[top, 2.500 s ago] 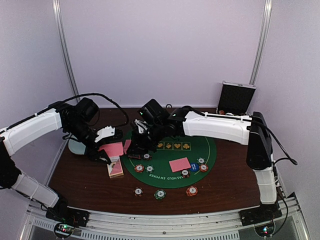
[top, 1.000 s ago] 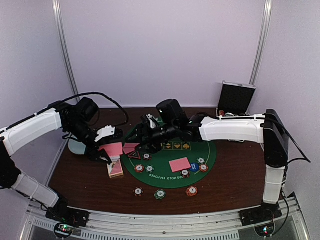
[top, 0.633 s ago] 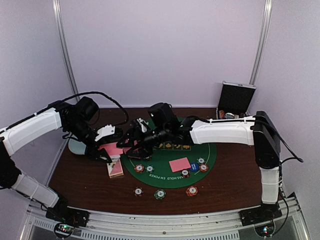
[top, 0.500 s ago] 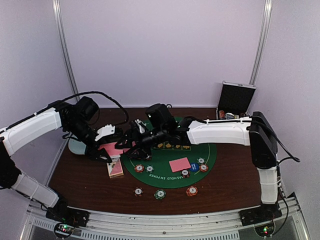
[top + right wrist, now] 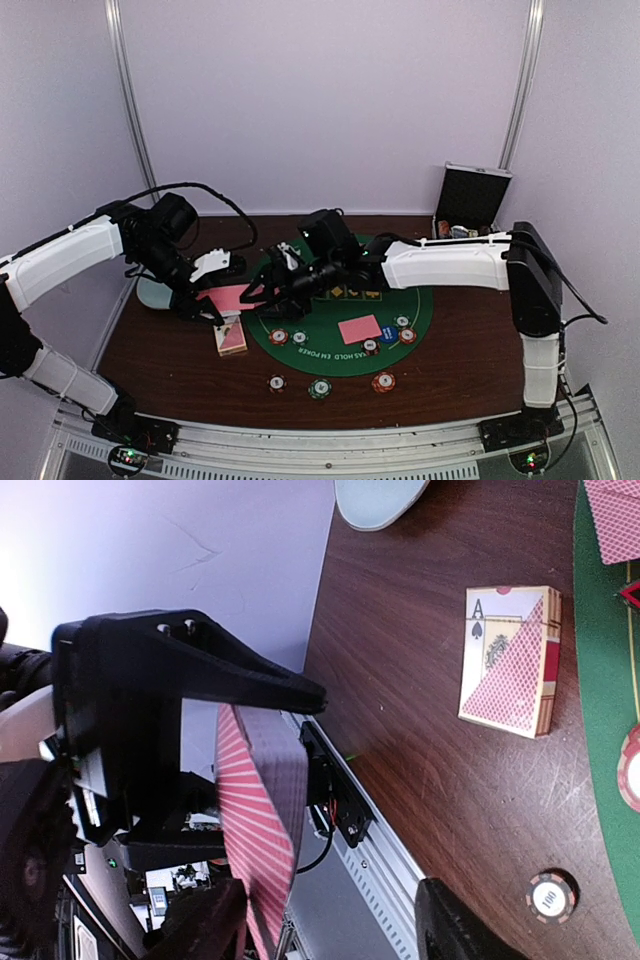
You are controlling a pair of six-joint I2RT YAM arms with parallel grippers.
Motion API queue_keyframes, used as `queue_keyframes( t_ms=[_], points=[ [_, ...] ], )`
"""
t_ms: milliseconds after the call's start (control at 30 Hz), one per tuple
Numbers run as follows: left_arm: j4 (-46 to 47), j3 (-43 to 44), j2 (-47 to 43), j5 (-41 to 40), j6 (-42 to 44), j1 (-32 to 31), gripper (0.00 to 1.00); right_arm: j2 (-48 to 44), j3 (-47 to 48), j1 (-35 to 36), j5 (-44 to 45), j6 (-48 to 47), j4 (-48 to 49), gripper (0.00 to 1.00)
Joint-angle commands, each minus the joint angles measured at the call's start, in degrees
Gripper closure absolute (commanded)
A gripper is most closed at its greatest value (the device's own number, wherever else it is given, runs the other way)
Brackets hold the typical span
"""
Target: Distribute texas hold em gaming equipment
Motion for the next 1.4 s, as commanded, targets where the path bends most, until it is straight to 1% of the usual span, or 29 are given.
queue_keyframes(
  t_ms=[0, 67, 100, 333, 533, 667, 800, 933, 1033, 1100, 1233, 1367],
  points=[
    [1.53, 1.71, -0.82, 1.52, -0.20, -0.27, 1.00, -7.23, -3.56, -1.94, 0.87, -1.10, 1.33, 0.44],
    [1.53, 1.62, -0.90, 1.57, -0.19, -0.27, 1.00, -8.35, -4.50, -2.41, 0.99, -1.04, 1.87, 0.51],
    [1.46, 1.58, -0.91, 1.59, -0.20, -0.31, 1.00, -8.69, -4.72, -2.54, 0.94, -0.89, 2.42, 0.53],
    [1.49, 1.62, -0.91, 1.48, -0.20, -0.27, 1.00, -7.37, -3.45, -2.49, -0.71, 0.09, 3.54, 0.59],
    [1.52, 1.75, -0.72, 1.39, -0.18, -0.27, 1.00, -6.33, -1.94, -2.33, -0.31, -2.67, -2.30, 0.59],
    [1.53, 1.71, -0.55, 1.45, -0.21, -0.27, 1.00, -5.39, -1.92, -1.65, -0.91, -2.00, -1.17, 0.57],
    [1.50, 1.69, -0.47, 1.43, -0.21, -0.29, 1.00, -2.86, 0.62, -0.33, -1.86, -1.44, -0.59, 0.53],
    [1.48, 1.63, -0.73, 1.39, -0.20, -0.27, 1.00, -0.38, 3.30, 0.46, -2.26, -0.94, -0.70, 0.53],
    [1.48, 1.53, -1.03, 1.23, -0.20, -0.27, 1.00, 0.30, 3.60, 0.59, -2.27, -0.33, -0.15, 0.53],
    [1.46, 1.40, -1.17, 1.01, -0.16, -0.27, 1.00, 0.07, 3.55, 0.53, -1.97, -0.55, -0.59, 0.54],
    [1.53, 1.27, -1.12, 1.01, -0.11, -0.30, 1.00, -1.05, 2.86, 0.27, -1.16, -1.85, -2.96, 0.61],
    [1.48, 1.44, -1.02, 1.26, -0.11, -0.27, 1.00, -2.48, 1.25, -0.14, -0.69, -2.06, -3.21, 0.64]
  ],
)
